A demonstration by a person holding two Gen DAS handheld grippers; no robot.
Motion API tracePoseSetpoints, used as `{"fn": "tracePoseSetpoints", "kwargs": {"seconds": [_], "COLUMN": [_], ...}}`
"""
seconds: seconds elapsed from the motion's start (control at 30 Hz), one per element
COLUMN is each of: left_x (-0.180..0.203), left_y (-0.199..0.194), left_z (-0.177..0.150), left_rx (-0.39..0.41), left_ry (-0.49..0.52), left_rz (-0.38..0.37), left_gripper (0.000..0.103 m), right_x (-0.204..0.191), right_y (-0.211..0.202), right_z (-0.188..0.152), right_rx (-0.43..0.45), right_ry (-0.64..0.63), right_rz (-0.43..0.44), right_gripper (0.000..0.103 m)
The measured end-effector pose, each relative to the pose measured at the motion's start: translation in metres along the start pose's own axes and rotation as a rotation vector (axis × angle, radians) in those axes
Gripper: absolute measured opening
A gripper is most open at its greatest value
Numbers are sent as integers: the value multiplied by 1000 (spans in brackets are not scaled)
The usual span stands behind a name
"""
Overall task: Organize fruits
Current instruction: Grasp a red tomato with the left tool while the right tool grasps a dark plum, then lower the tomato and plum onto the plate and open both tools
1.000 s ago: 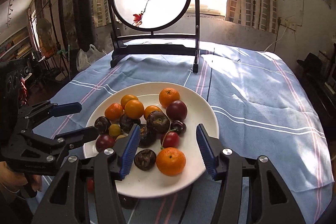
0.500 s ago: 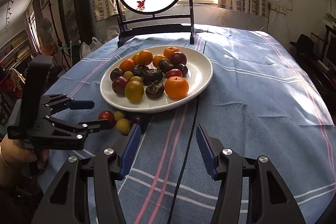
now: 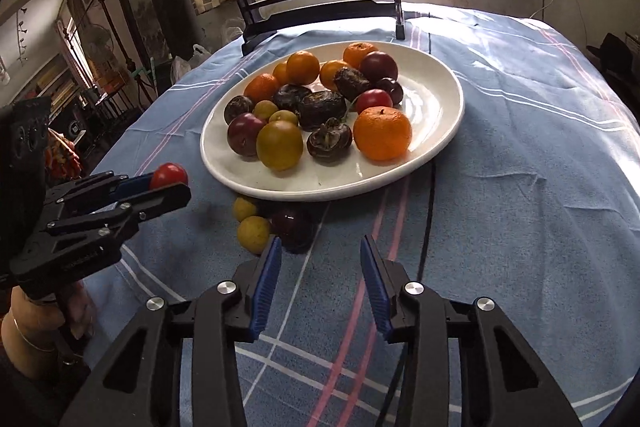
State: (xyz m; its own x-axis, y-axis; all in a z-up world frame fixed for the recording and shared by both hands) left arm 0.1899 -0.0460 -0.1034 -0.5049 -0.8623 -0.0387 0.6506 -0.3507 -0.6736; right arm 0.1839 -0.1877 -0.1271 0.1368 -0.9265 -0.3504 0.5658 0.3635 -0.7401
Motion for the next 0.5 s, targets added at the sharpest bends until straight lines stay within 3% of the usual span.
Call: {"fn": "tracePoseSetpoints", "kwargs": {"seconds": [0.23,0.37,0.5], "left_x": [-5,-7,-7], "left_y": [-6,-7,-7], "left_z": [4,4,3], "left_rx": [36,44,44], "left_ry": [-31,-42,-38], "left_rz": [-13,-20,-21], "left_gripper": [27,27,28], "right_x": [-17,-17,-14], "right_y": [14,20,20], "right_z": [5,5,4], "right_rx": [-12,-25,-35], "right_ry": [-26,-16,23], "right_rz": [-4,-28,4], "right_gripper": [41,25,25]}}
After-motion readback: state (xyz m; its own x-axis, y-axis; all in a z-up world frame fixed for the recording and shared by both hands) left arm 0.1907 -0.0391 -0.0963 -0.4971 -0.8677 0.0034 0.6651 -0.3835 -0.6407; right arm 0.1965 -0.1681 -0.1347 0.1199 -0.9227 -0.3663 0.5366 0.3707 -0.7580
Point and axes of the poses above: each gripper's, at about its wrist camera, not at the fingertips, and y roughly the way its jaws point, x to its right, z to its top, the point moved 9 cm from there along y, roughly the way its jaws point, and after that the axes turned 13 degrees about y, right-handed, at the moved point
